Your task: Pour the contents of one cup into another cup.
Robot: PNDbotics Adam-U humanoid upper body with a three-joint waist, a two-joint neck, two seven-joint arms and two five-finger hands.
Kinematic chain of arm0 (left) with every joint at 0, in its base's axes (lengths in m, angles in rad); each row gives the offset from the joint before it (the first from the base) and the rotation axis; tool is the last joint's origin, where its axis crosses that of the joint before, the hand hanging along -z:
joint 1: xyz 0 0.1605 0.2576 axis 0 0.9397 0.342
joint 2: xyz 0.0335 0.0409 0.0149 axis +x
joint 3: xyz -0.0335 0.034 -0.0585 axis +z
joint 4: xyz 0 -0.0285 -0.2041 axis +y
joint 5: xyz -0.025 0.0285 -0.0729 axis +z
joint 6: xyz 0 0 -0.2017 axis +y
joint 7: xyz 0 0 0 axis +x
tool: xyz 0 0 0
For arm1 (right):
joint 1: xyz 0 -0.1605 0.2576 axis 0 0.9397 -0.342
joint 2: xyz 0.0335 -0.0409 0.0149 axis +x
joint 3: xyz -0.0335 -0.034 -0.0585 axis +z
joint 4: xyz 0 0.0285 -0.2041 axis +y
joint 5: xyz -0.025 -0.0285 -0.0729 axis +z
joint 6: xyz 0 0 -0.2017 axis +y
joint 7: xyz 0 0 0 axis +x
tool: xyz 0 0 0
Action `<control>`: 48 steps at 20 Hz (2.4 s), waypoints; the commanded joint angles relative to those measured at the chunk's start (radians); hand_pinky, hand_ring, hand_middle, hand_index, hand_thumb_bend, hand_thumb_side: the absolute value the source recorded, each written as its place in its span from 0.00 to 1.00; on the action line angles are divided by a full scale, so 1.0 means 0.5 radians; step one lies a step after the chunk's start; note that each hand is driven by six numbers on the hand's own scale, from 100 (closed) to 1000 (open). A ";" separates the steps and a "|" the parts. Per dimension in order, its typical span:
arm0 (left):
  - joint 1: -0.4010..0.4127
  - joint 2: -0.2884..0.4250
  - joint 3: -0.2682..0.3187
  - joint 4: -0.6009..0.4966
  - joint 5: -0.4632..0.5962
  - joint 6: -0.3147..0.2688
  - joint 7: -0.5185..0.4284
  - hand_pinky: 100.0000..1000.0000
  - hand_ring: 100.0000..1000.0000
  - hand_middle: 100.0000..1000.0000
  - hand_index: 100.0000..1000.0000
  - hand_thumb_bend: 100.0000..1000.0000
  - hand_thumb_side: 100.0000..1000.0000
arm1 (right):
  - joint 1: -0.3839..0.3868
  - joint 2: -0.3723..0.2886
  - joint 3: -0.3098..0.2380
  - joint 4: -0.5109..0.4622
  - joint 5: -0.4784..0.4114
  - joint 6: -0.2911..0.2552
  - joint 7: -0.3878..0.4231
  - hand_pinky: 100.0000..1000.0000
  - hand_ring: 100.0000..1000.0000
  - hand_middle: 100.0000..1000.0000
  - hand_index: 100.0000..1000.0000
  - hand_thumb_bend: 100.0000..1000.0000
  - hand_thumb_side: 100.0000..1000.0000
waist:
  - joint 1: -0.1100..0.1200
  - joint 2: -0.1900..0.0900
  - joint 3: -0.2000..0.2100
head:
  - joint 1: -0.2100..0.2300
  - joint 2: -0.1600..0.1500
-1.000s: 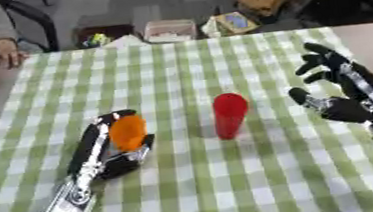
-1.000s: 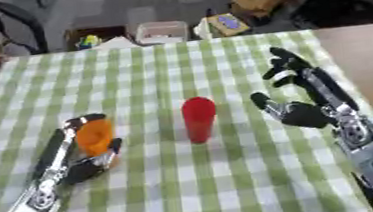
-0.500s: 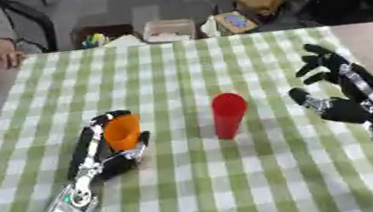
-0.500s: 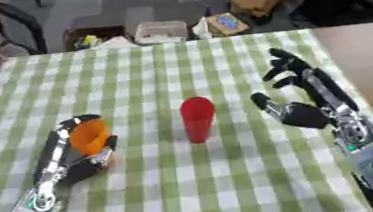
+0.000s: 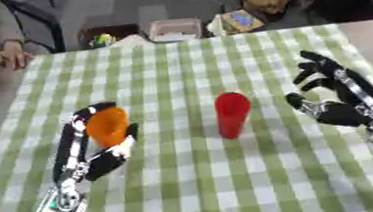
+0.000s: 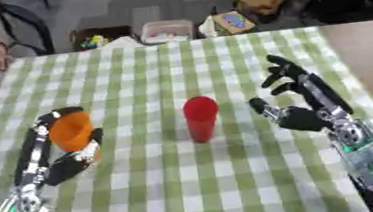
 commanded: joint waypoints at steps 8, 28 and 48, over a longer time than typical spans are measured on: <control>0.045 0.128 -0.026 -0.555 0.129 0.098 -0.103 0.19 0.41 0.07 0.54 0.00 0.17 | -0.170 -0.032 0.067 0.270 0.109 -0.168 -0.025 0.61 0.92 0.53 0.99 0.44 0.37 | 0.034 -0.060 0.052 | -0.047 -0.017; 0.079 0.117 -0.053 -0.723 0.229 0.157 -0.191 0.20 0.41 0.08 0.55 0.00 0.19 | -0.324 0.100 0.134 0.579 0.345 -0.342 -0.035 0.64 0.94 0.56 1.00 0.59 0.32 | 0.068 -0.074 0.117 | -0.063 -0.006; 0.080 0.099 -0.054 -0.699 0.227 0.141 -0.198 0.20 0.42 0.08 0.55 0.00 0.21 | -0.394 0.185 0.149 0.701 0.486 -0.402 -0.043 0.64 0.94 0.56 1.00 0.57 0.33 | 0.069 -0.068 0.143 | -0.071 -0.004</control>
